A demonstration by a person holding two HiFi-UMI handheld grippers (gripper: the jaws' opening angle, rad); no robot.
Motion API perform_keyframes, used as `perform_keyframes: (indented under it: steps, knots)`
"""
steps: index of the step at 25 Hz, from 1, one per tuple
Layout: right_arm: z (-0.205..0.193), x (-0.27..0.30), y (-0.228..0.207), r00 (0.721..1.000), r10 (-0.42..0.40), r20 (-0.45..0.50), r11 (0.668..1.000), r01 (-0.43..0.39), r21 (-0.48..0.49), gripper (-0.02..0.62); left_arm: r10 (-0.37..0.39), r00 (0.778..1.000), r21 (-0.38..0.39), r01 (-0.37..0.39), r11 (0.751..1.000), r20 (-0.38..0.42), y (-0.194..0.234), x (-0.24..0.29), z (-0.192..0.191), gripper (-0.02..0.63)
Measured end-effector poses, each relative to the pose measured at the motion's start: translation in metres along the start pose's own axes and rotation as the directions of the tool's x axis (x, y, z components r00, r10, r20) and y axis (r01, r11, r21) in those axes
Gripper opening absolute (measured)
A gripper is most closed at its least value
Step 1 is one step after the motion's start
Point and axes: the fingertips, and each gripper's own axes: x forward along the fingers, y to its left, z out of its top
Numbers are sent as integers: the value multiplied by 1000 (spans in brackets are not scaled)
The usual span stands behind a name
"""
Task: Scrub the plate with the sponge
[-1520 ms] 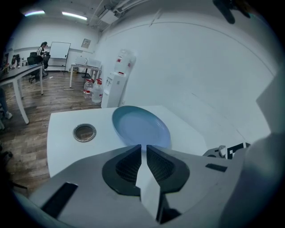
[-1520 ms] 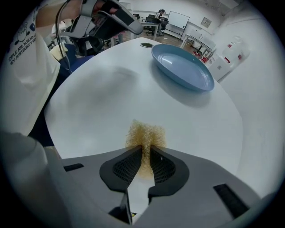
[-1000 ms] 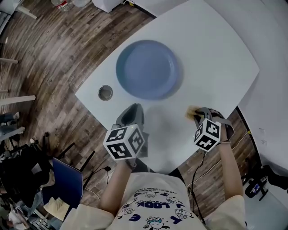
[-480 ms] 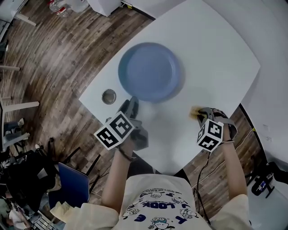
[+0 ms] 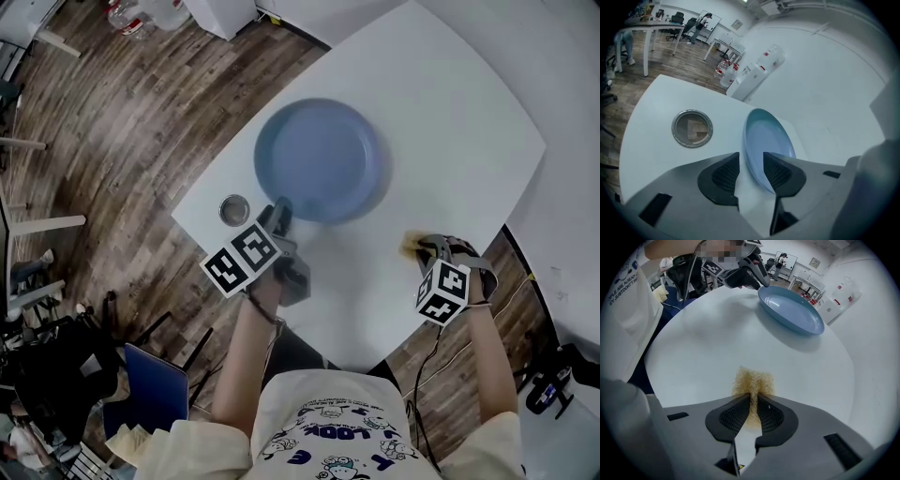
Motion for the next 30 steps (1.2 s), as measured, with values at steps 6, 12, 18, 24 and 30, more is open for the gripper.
perform_keyframes:
  steps: [6, 12, 18, 24, 30]
  knots:
    - [1, 0, -1, 1000, 17, -13, 1000, -17, -4, 58, -2, 1000, -36, 1, 999, -11, 4, 9, 8, 143]
    - [2, 0, 1, 1000, 22, -10, 1000, -22, 3, 57, 5, 1000, -56, -6, 998, -21, 9, 16, 14, 143]
    - [0, 1, 0, 1000, 28, -9, 1000, -28, 7, 57, 41, 998, -64, -44, 997, -42, 16, 23, 11, 141]
    - [-1, 1, 1, 1000, 27, -8, 1000, -26, 15, 57, 79, 995, 1, -79, 997, -63, 19, 24, 8, 101]
    - [-1, 1, 0, 1000, 26, -10, 999, -26, 28, 57, 89, 991, 8, -88, 996, -98, 16, 29, 8, 47]
